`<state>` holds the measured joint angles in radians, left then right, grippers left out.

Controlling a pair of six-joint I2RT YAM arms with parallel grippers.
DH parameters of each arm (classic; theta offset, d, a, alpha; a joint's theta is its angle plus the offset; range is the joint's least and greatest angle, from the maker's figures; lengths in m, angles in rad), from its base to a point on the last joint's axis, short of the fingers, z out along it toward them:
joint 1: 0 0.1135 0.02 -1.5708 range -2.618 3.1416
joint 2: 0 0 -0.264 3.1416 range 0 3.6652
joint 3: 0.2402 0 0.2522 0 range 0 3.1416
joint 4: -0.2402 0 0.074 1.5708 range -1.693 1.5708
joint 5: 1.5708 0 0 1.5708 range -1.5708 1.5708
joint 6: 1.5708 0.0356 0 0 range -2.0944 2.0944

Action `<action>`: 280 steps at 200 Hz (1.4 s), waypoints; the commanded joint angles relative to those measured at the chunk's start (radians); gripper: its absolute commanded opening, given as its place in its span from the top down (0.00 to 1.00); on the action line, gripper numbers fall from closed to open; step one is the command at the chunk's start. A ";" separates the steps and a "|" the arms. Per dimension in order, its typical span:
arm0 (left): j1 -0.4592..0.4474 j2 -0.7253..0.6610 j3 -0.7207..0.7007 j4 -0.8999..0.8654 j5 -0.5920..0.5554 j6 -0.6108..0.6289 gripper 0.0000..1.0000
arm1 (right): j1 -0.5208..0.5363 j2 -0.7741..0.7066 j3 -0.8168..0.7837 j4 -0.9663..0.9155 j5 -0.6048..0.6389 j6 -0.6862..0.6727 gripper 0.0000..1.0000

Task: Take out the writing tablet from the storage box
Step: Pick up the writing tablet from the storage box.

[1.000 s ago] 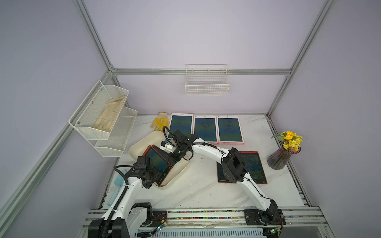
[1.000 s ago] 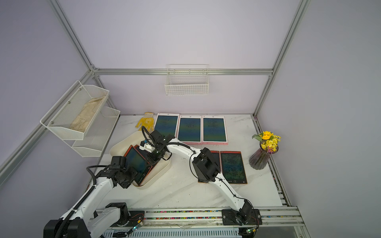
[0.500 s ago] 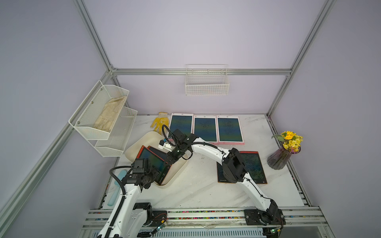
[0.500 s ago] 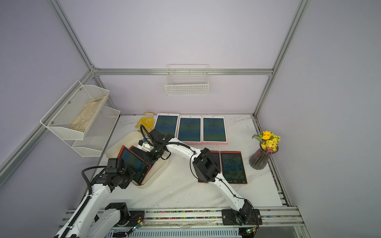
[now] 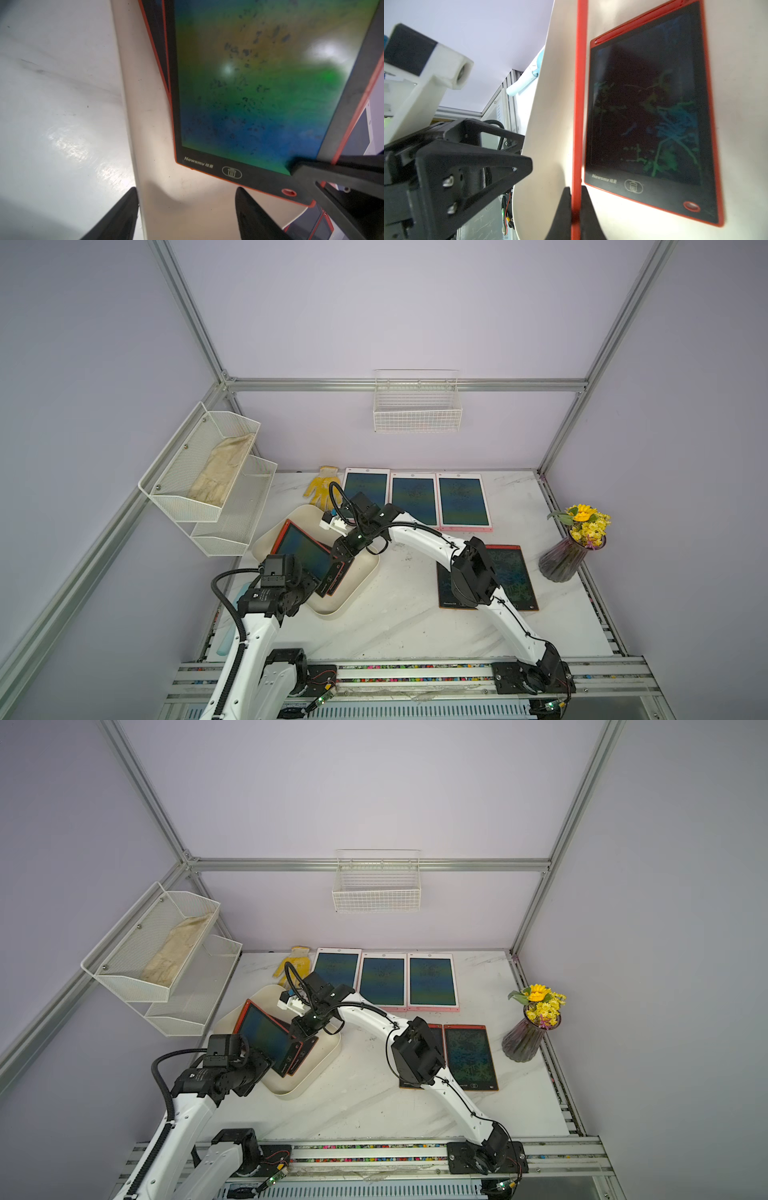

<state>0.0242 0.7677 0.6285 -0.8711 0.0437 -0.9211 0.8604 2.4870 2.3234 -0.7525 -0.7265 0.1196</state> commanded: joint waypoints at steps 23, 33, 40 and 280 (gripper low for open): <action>0.002 -0.099 0.095 0.076 0.014 0.033 0.21 | -0.051 -0.125 -0.069 0.113 -0.031 0.012 1.00; 0.001 -0.110 0.091 0.091 0.019 0.034 0.20 | -0.065 -0.152 -0.087 0.128 -0.045 0.022 1.00; 0.001 -0.111 0.091 0.102 0.024 0.038 0.19 | -0.071 -0.166 -0.094 0.134 -0.048 0.036 1.00; -0.110 0.173 0.080 0.755 0.437 0.116 0.00 | -0.350 -0.752 -0.839 0.533 -0.297 0.209 1.00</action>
<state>-0.0216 0.9081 0.6380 -0.2501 0.4503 -0.8021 0.5564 1.8271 1.5249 -0.3431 -0.9222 0.2939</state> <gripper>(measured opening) 0.997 0.096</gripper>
